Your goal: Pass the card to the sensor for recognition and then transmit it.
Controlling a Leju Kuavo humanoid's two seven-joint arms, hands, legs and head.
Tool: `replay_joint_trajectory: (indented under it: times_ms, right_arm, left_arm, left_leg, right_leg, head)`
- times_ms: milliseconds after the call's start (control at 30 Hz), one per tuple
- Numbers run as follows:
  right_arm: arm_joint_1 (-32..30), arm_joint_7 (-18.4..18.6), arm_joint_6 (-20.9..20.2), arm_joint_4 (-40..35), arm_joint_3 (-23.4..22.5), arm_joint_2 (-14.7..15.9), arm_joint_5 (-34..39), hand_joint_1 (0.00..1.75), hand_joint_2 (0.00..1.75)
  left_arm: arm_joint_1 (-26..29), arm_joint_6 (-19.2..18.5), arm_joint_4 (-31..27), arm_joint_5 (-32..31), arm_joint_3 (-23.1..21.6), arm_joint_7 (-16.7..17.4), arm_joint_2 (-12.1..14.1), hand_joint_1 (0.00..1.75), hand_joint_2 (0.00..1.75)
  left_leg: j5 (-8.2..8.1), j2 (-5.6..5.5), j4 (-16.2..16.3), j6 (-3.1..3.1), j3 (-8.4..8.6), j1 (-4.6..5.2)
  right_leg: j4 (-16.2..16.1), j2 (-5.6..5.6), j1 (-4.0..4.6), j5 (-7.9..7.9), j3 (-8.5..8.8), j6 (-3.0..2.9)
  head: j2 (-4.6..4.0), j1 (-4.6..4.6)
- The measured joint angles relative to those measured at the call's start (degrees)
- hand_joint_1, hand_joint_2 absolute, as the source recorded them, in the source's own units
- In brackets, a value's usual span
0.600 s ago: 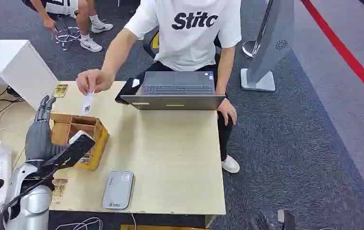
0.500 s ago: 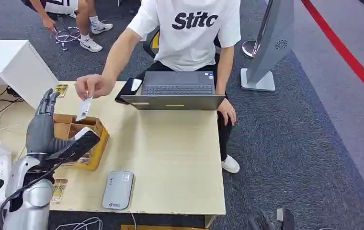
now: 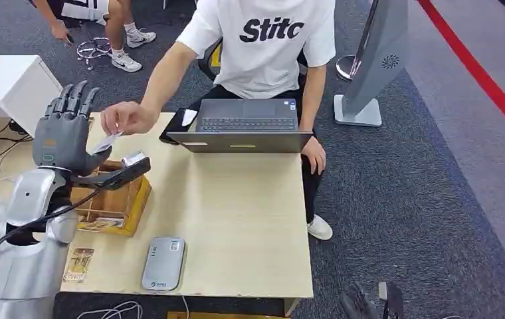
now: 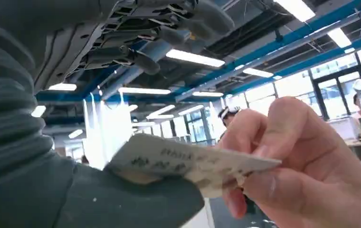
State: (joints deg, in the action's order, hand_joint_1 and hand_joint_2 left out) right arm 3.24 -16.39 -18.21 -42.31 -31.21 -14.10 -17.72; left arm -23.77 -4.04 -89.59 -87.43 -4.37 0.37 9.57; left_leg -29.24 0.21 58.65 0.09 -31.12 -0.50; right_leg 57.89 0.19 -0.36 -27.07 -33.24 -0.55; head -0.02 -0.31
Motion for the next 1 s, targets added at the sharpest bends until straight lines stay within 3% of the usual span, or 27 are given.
replay_joint_trajectory:
  times_ms: [867, 1000]
  right_arm:
    - [0.0, 1.4, -1.6, 0.9, 0.1, 0.2, 4.6, 0.00, 1.75]
    - [-0.1, 1.5, -1.9, 0.9, -0.1, 0.3, 5.8, 0.00, 1.75]
  left_arm:
    - [-0.7, 0.8, 1.0, -0.9, -0.5, -0.6, -0.3, 1.75, 1.75]
    - [0.6, 2.1, -0.8, 2.7, -0.5, -3.2, -1.1, 1.75, 1.75]
  left_leg:
    - [0.00, 0.00, 0.0, 0.00, -0.05, 0.00]
    - [0.00, 0.01, 0.0, 0.00, -0.04, 0.00]
  right_leg:
    - [0.0, 0.01, 0.00, 0.01, -0.03, 0.00]
    - [0.0, 0.02, 0.00, 0.01, -0.03, 0.00]
  head:
    - [0.00, -0.02]
    - [0.00, -0.02]
